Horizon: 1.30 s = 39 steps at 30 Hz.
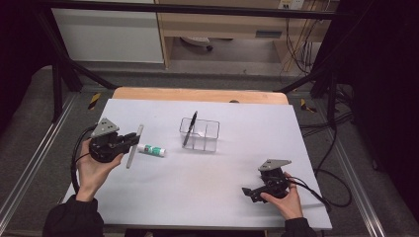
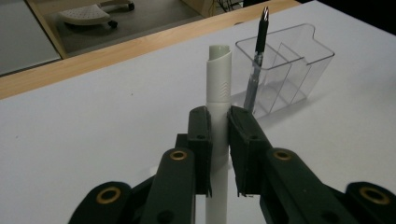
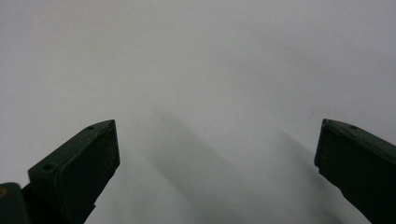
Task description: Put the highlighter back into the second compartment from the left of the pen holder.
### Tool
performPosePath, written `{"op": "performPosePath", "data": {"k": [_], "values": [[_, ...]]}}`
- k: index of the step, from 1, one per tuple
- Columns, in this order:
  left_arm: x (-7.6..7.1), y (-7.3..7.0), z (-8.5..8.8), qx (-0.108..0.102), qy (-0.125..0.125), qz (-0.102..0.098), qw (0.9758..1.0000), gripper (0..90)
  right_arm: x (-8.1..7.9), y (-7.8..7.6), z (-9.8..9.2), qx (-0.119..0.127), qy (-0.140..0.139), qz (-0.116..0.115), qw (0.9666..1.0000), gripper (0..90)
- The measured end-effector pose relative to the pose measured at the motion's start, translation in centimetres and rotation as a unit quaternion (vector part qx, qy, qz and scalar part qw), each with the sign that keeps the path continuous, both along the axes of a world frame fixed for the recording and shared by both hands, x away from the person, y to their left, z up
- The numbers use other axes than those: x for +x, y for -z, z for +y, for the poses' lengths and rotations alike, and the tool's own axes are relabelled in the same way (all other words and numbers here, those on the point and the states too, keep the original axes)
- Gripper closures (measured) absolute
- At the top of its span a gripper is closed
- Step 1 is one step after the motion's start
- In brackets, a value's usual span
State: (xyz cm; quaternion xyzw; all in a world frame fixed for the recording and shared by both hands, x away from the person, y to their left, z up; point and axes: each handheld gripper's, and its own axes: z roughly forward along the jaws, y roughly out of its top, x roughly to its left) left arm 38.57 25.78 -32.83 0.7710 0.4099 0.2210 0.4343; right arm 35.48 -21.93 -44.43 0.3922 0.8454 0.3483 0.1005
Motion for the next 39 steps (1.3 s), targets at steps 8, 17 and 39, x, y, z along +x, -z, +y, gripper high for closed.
{"op": "performPosePath", "data": {"k": [8, 17, 39], "values": [[1.2, -0.9, -3.1, -0.02, 0.01, -0.02, 0.9996, 78.3, 0.0, 0.0, 0.0, -0.001, 0.0, -0.002, 1.0, 0.9], [2.4, -2.0, -6.6, -0.032, 0.026, -0.038, 0.9984, 78.3, 0.0, -0.1, -0.1, 0.0, -0.002, -0.003, 1.0, 0.9], [4.7, -5.1, -13.2, -0.045, 0.066, -0.059, 0.995, 78.3, 0.0, -0.2, -0.1, 0.002, -0.002, -0.005, 1.0, 0.9]]}}
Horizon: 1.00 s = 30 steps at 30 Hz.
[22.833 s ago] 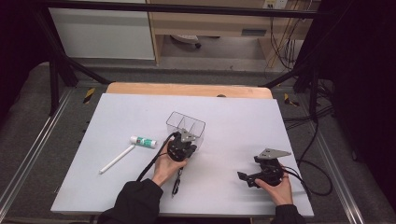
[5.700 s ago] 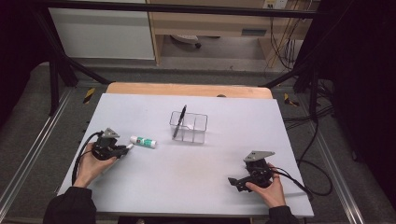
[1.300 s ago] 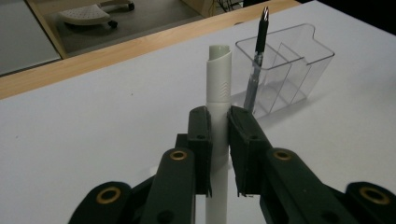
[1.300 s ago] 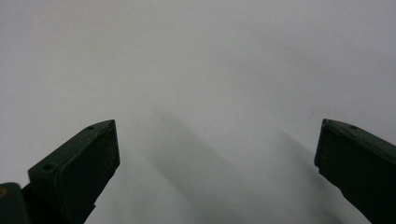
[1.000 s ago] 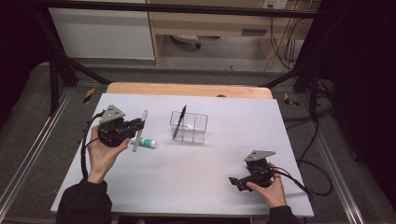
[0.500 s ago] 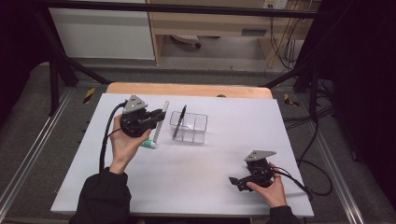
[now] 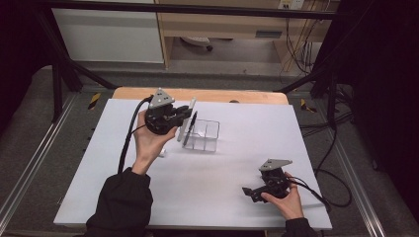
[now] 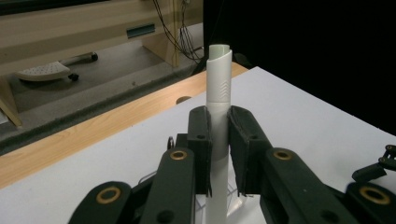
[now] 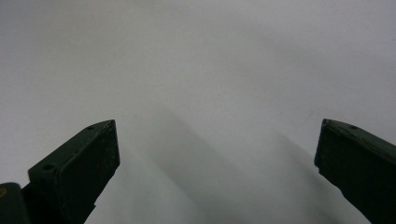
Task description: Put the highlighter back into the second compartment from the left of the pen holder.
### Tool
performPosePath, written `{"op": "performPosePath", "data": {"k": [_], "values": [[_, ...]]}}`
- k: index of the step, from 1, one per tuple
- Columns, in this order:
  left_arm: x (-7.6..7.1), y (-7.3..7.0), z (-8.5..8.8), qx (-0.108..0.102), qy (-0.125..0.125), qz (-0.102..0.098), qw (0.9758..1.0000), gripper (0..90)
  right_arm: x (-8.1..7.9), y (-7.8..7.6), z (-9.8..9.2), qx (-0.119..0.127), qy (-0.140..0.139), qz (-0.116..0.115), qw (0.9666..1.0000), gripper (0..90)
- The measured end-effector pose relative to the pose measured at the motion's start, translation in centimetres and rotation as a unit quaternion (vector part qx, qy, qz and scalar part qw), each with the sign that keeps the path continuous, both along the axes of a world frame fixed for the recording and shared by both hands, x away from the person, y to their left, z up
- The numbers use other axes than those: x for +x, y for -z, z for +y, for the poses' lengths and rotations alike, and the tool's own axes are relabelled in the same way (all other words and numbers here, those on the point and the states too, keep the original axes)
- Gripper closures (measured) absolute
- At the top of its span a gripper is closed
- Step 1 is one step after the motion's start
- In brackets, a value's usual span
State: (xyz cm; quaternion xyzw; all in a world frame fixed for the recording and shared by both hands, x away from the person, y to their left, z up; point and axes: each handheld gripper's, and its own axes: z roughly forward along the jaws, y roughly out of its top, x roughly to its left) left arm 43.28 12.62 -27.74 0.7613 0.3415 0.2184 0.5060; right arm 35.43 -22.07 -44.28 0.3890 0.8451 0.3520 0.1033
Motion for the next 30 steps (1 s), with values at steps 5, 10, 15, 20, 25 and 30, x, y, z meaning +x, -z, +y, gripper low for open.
{"op": "performPosePath", "data": {"k": [5, 10, 15, 20, 25, 30], "values": [[0.7, -0.4, -1.2, -0.001, 0.004, -0.004, 1.0, 78.2, 0.0, 0.0, 0.0, 0.001, 0.001, 0.001, 1.0, 0.9], [1.7, -0.2, -2.0, -0.001, 0.004, -0.008, 1.0, 78.2, 0.0, 0.0, 0.0, 0.001, 0.0, 0.001, 1.0, 0.9], [2.9, 0.2, -2.8, -0.008, 0.001, -0.004, 1.0, 78.2, 0.0, 0.0, 0.0, 0.001, 0.001, 0.003, 1.0, 0.9], [4.0, 0.8, -3.5, -0.01, -0.005, -0.008, 0.9999, 78.2, 0.0, 0.1, 0.1, 0.0, -0.002, 0.003, 1.0, 0.9], [5.1, 1.7, -4.3, -0.003, -0.006, -0.002, 1.0, 78.2, 0.0, 0.0, 0.0, 0.0, -0.001, 0.004, 1.0, 0.9], [6.1, 2.8, -4.9, 0.003, -0.01, 0.006, 0.9999, 78.2, 0.0, 0.1, 0.1, -0.001, -0.002, 0.003, 1.0, 0.9]]}}
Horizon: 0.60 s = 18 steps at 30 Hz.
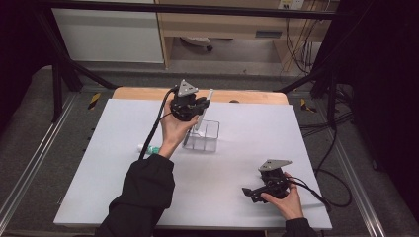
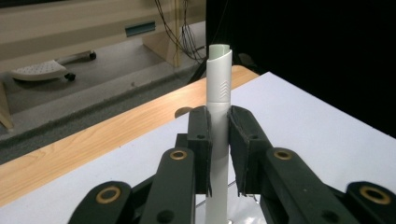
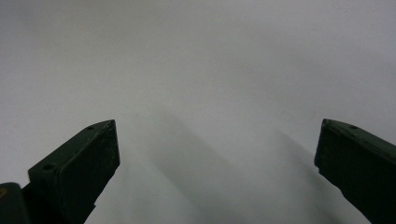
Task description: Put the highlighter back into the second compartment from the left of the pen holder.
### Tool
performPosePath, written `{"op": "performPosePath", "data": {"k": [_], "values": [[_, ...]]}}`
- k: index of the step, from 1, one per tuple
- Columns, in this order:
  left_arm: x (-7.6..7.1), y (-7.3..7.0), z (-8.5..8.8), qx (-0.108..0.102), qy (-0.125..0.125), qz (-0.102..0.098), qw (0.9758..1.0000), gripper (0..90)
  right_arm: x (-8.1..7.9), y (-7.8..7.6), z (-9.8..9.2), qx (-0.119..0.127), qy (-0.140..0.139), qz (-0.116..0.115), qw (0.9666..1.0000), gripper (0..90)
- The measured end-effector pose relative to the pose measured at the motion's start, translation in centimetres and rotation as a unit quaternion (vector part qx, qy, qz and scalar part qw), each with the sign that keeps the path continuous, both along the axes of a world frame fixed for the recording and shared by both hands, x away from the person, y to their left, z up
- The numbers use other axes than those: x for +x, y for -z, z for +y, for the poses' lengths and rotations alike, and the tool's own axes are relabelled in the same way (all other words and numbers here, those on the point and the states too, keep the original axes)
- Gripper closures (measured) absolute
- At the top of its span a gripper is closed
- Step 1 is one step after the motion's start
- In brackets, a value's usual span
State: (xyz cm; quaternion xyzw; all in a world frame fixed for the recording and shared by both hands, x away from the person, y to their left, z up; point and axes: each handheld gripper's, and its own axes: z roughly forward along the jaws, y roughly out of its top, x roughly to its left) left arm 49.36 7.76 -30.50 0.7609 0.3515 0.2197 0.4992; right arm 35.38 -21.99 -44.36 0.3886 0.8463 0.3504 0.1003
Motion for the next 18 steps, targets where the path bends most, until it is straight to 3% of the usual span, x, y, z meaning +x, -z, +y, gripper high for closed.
{"op": "performPosePath", "data": {"k": [7, 18], "values": [[0.7, 1.1, -0.4, 0.004, 0.001, 0.006, 1.0, 78.2, 0.0, 0.0, 0.0, 0.0, 0.001, 0.0, 1.0, 0.9], [0.5, 2.9, -0.2, 0.015, 0.011, 0.026, 0.9995, 78.2, 0.0, 0.0, 0.0, 0.0, -0.001, 0.0, 1.0, 0.9]]}}
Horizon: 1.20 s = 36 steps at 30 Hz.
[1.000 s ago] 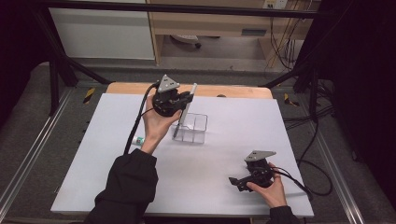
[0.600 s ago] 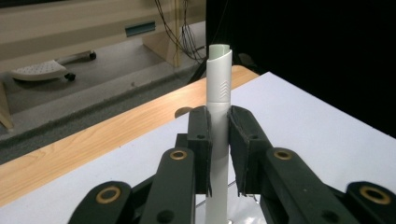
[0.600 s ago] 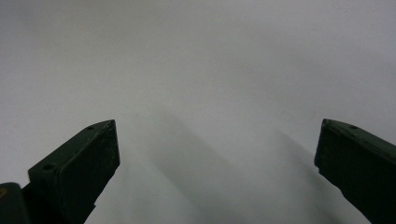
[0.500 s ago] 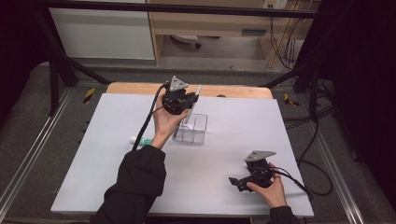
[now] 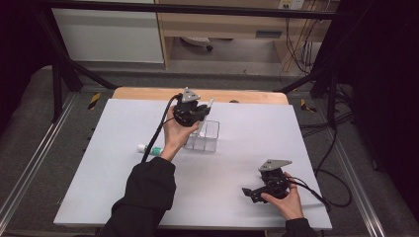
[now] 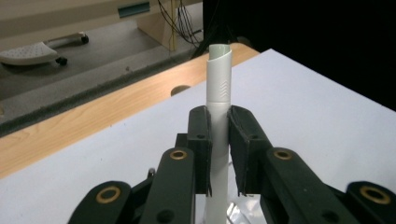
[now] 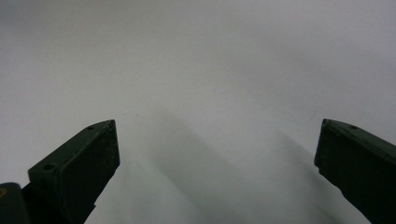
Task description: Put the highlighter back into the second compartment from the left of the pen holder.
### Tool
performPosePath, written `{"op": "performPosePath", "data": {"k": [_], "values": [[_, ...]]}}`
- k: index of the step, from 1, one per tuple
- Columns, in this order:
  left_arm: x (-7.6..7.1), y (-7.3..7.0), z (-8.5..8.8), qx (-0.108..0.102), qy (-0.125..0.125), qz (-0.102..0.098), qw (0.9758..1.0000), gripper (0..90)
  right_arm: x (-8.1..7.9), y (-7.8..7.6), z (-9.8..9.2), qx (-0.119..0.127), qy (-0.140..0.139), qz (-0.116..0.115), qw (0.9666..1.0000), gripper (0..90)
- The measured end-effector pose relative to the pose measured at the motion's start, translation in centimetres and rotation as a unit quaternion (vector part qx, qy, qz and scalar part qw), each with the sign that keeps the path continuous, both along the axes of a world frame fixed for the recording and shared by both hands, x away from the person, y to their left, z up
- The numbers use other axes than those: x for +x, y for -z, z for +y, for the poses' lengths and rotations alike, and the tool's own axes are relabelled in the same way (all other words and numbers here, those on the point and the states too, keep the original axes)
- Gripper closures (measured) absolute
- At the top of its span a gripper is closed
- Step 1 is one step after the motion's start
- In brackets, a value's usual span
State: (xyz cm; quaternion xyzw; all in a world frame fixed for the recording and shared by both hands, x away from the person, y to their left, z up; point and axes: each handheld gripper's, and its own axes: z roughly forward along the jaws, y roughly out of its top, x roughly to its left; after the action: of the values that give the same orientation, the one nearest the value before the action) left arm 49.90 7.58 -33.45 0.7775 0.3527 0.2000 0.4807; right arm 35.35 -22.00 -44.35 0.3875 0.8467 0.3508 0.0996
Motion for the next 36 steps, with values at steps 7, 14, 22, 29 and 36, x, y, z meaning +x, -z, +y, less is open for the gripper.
{"op": "performPosePath", "data": {"k": [7, 14, 22, 29, 36], "values": [[-0.1, 1.1, 0.6, 0.008, -0.002, 0.013, 0.9999, 89.6, 0.0, 0.0, 0.0, 0.0, 0.0, 0.0, 1.0, 0.9], [-0.3, 1.7, 1.2, 0.01, -0.005, 0.024, 0.9996, 89.6, 0.0, 0.0, 0.0, 0.0, 0.0, 0.001, 1.0, 0.9], [-1.5, 0.7, 3.0, 0.019, 0.009, 0.023, 0.9995, 89.4, 0.0, 0.0, 0.0, 0.0, 0.0, 0.0, 1.0, 0.9], [-3.2, -0.4, 6.1, 0.015, 0.016, 0.031, 0.9993, 81.9, 0.0, 0.0, 0.0, -0.001, 0.001, 0.0, 1.0, 0.9], [-5.0, 0.3, 9.8, 0.029, 0.003, 0.038, 0.9988, 58.5, 0.0, 0.0, 0.0, -0.001, 0.004, 0.0, 1.0, 0.9]]}}
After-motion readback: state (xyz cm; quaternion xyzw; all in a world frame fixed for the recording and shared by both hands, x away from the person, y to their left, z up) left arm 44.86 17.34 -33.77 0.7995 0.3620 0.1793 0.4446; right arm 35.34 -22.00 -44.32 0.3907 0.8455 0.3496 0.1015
